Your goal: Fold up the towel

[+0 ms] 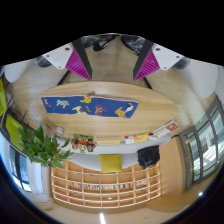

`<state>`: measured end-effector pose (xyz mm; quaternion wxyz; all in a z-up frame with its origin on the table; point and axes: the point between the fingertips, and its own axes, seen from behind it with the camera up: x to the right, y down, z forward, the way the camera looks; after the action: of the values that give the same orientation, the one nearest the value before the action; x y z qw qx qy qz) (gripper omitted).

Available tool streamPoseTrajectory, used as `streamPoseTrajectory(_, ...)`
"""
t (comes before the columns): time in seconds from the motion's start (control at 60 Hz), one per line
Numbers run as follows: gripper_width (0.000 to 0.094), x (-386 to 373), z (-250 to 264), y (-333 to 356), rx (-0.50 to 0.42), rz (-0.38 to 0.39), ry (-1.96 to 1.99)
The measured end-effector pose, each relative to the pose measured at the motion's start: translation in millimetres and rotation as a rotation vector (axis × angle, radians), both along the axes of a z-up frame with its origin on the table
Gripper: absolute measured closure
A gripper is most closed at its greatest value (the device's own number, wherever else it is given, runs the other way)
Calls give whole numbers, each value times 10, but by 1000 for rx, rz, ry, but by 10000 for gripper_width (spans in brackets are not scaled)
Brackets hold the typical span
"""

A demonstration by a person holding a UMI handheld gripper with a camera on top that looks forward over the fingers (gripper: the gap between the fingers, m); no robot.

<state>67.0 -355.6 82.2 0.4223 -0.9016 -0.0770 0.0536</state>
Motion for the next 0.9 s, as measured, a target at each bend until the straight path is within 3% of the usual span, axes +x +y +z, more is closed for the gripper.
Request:
streamPoseTrajectory(0.217, 82, -998, -263, 812, 22, 44, 30)
streamPoseTrajectory(0.4, 83, -1323, -566, 1725, 38, -16, 3)
streamPoseTrajectory(0.617, 111, -1352, -974, 2250, -5, -75, -38)
streamPoseTrajectory(0.667, 213, -1324, -969, 2316, 27, -78, -75)
streamPoseTrajectory(0.733, 417, -1417, -986, 2331, 34, -40, -76)
streamPoseTrajectory(0.85, 859, -1428, -980, 2363, 55, -14, -112)
streamPoseTrajectory(0.9, 905, -1422, -970, 2369, 68, -18, -117)
